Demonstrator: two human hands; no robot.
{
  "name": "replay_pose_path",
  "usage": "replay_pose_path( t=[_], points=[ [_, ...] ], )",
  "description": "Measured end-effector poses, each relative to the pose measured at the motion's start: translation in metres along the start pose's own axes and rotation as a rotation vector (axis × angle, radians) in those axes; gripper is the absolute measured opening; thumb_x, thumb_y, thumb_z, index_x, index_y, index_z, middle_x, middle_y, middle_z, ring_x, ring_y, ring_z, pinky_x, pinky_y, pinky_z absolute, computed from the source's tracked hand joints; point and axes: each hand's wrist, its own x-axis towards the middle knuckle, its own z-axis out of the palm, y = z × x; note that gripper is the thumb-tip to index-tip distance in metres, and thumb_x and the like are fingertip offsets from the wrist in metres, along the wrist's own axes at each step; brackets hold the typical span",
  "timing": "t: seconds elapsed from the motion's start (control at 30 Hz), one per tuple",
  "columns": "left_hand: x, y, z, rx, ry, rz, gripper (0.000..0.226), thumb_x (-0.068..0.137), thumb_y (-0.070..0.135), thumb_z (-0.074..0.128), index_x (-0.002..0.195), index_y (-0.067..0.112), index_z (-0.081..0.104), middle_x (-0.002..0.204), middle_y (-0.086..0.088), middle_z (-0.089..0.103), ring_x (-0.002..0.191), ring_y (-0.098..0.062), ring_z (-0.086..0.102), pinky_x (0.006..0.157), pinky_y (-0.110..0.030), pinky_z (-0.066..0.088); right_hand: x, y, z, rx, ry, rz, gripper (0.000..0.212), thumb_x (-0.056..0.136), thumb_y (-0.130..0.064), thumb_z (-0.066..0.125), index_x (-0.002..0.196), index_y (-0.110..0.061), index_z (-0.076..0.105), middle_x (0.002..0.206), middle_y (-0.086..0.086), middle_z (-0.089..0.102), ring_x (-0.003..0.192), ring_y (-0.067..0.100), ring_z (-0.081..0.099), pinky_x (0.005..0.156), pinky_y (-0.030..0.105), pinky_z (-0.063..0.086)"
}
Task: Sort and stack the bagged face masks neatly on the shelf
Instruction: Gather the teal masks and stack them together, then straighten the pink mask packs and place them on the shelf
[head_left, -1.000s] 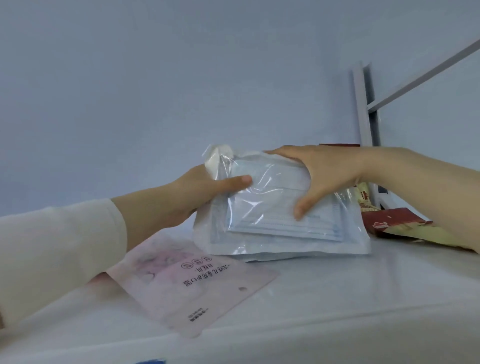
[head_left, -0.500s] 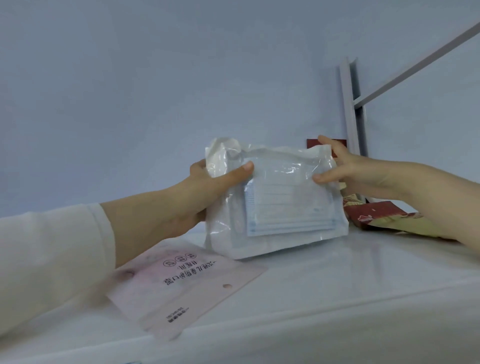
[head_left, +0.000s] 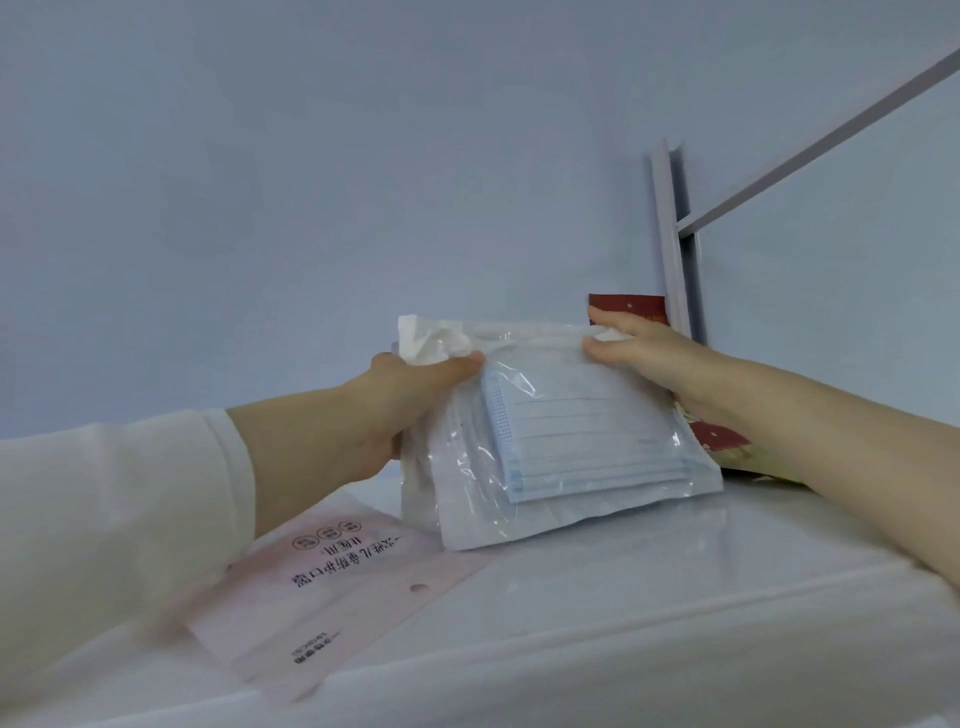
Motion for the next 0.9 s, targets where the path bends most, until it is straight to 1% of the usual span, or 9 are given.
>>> replay_pose_path(
  t=[0.13,0.2,0.3,0.37,0.43,0.5,0.6,0.77,0.9],
  points=[
    [0.003,-0.003,0.006,-0.015,-0.022,-0.052,0.052,0.081,0.039,0.071,0.122,0.009,0.056,0.108,-0.009,0.070,0.096,-0.026,0.069,0.081,-0.041,0.056,0.002,0.007,-0.002,-0.123,0.065,-0.009,0.050,0.088,-0.043,0.057,0.136,-0.034,0.044,0.149,-0.003,0.033,0.135,0.017,0.034,0.105,0.027,0.028],
    [0.001,-0.006,0.007,-0.010,-0.058,-0.085,0.067,0.075,0.037,0.077,0.129,0.008,0.050,0.112,-0.010,0.068,0.095,-0.027,0.069,0.073,-0.040,0.059,0.000,0.010,0.000,-0.188,-0.007,0.028,0.044,0.089,-0.040,0.057,0.132,-0.033,0.048,0.149,-0.003,0.033,0.134,0.017,0.033,0.097,0.024,0.026],
    [-0.002,-0.010,0.009,0.006,0.004,-0.094,0.102,0.071,0.027,0.082,0.148,0.016,0.017,0.133,-0.009,0.052,0.104,-0.028,0.064,0.070,-0.040,0.057,-0.005,0.012,0.003,-0.264,-0.053,0.084,0.037,0.086,-0.039,0.058,0.123,-0.035,0.055,0.146,0.001,0.036,0.130,0.020,0.037,0.101,0.025,0.028],
    [-0.004,-0.011,0.010,0.068,-0.009,-0.119,0.098,0.078,0.021,0.075,0.150,0.018,0.010,0.139,-0.009,0.046,0.110,-0.026,0.059,0.076,-0.033,0.051,-0.011,0.011,0.006,-0.377,-0.096,0.106,0.039,0.087,-0.039,0.054,0.127,-0.036,0.052,0.146,0.005,0.032,0.131,0.023,0.035,0.111,0.031,0.025],
    [-0.009,-0.012,0.011,0.125,-0.099,-0.168,0.084,0.082,0.019,0.071,0.149,0.011,0.020,0.126,-0.007,0.056,0.100,-0.020,0.060,0.075,-0.028,0.049,-0.017,0.008,0.010,-0.542,-0.231,0.123,0.044,0.095,-0.034,0.042,0.138,-0.034,0.041,0.152,0.006,0.023,0.138,0.025,0.023,0.113,0.033,0.016],
    [-0.011,-0.013,0.010,0.198,-0.171,-0.202,0.079,0.082,0.025,0.073,0.144,0.003,0.030,0.117,-0.005,0.059,0.104,-0.018,0.059,0.086,-0.028,0.048,-0.022,0.002,0.013,-0.671,-0.326,0.137,0.044,0.101,-0.025,0.026,0.145,-0.028,0.030,0.155,0.004,0.016,0.142,0.025,0.013,0.113,0.029,0.012],
    [-0.010,-0.013,0.005,0.288,-0.206,-0.192,0.099,0.058,0.043,0.079,0.139,0.004,0.038,0.148,-0.010,0.038,0.138,-0.023,0.033,0.116,-0.041,0.025,-0.028,-0.006,0.014,-0.762,-0.344,0.118,0.044,0.103,-0.019,0.019,0.146,-0.019,0.029,0.155,0.000,0.022,0.142,0.019,0.018,0.110,0.023,0.015],
    [-0.013,-0.002,0.001,0.332,-0.176,-0.133,0.070,0.085,0.041,0.063,0.144,0.016,0.036,0.157,0.001,0.020,0.146,-0.018,0.013,0.119,-0.039,0.013,-0.030,-0.011,0.011,-0.723,-0.313,0.062,0.047,0.103,-0.034,0.021,0.139,-0.014,0.043,0.148,0.004,0.038,0.134,0.020,0.034,0.106,0.027,0.024],
    [-0.027,0.013,-0.004,0.378,-0.088,-0.033,0.076,0.089,0.045,0.056,0.149,0.015,0.022,0.159,0.000,0.014,0.147,-0.018,0.008,0.119,-0.037,0.011,-0.036,-0.016,0.011,-0.770,-0.207,0.001,0.057,0.101,-0.044,0.017,0.121,-0.009,0.056,0.125,0.008,0.055,0.121,0.025,0.047,0.096,0.031,0.033]
  ],
)
